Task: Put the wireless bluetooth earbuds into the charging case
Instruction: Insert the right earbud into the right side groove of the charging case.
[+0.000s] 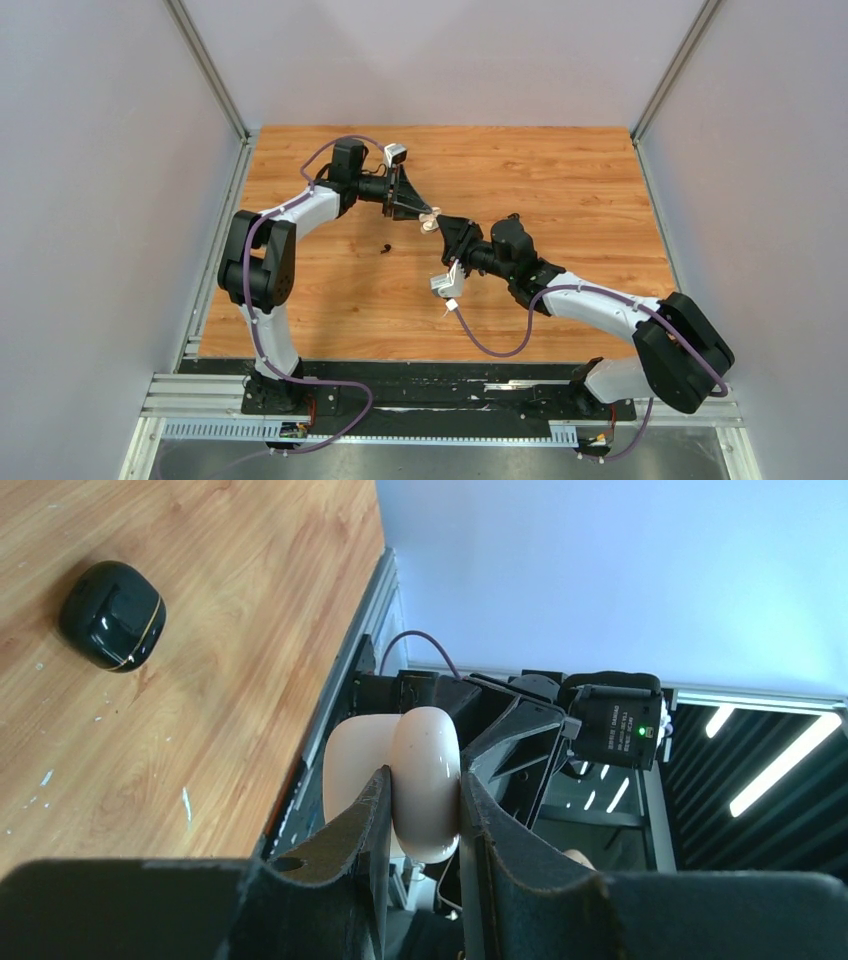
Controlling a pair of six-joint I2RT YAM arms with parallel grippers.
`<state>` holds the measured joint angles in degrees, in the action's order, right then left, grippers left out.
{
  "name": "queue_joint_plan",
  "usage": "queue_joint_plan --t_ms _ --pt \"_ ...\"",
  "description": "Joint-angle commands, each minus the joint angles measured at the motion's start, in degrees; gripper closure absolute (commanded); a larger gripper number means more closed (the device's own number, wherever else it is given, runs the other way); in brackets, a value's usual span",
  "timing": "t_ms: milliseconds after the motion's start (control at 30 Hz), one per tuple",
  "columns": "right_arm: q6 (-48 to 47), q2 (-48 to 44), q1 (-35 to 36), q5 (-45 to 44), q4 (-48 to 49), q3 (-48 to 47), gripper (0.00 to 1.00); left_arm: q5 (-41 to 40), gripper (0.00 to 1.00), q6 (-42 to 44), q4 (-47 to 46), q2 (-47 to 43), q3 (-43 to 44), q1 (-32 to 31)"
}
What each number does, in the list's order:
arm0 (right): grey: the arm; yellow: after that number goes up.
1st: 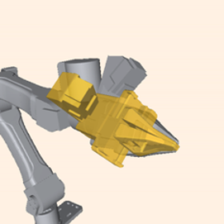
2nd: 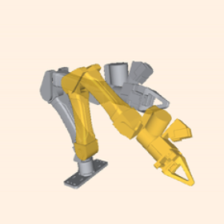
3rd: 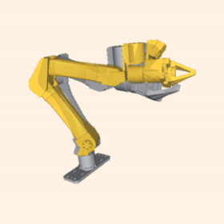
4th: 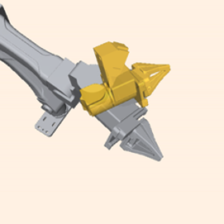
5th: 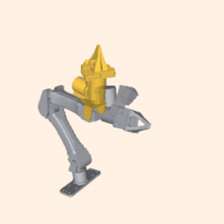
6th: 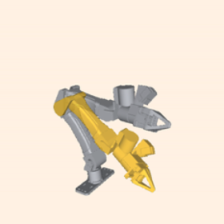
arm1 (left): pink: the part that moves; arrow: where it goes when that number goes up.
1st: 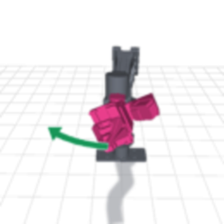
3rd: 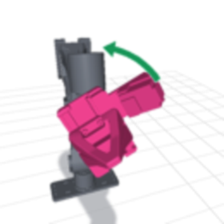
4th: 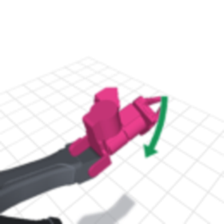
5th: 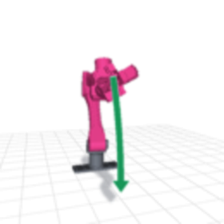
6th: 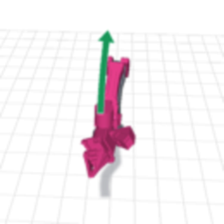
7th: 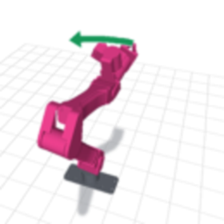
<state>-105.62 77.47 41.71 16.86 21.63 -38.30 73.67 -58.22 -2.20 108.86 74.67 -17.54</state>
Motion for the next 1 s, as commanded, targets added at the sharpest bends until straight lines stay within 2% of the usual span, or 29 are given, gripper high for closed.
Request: queue_joint_plan --t_ms 0,233,333,433,500,700,800,833,900,967 --pt "0.05 -0.37 0.21 0.45 -4.62 -1.87 0.74 3.19 1.00 -1.57 -3.56 -0.74 0.08 -0.45" --pt "4.45 -1.95 0.21 -0.76 -9.75 -4.79 0.56 3.18 1.00 -0.98 -3.07 -0.75 -0.03 -0.41" --pt "7.54 -3.27 0.20 -1.86 -13.65 -6.84 0.52 3.11 1.00 0.59 -1.79 -0.75 0.39 -0.40" --pt "10.79 -4.80 -0.03 -1.74 -18.43 -8.97 0.49 2.51 1.00 5.11 3.41 -0.59 1.84 -0.44" --pt "13.36 -5.37 -0.08 -1.10 -20.00 -10.12 0.43 2.37 1.00 6.88 5.75 -0.25 2.68 -0.47" --pt "19.54 -3.35 0.12 -1.90 -22.25 -13.77 0.41 2.39 1.00 8.22 7.14 0.55 3.98 -0.48" --pt "28.80 -2.46 -1.20 -1.84 -27.65 -19.03 0.41 2.15 1.00 14.57 12.82 0.34 5.38 -0.48" --pt "34.55 -2.24 -2.32 -0.48 -30.46 -21.65 0.40 2.03 1.00 16.79 14.85 0.32 6.00 -0.48" --pt "47.06 -0.78 -5.27 3.71 -38.37 -30.77 0.36 1.07 1.00 24.67 25.09 -0.09 8.36 -0.48" --pt "58.38 1.82 -7.95 8.10 -48.77 -38.24 0.37 0.78 1.00 31.72 30.59 -0.57 10.60 -0.48"
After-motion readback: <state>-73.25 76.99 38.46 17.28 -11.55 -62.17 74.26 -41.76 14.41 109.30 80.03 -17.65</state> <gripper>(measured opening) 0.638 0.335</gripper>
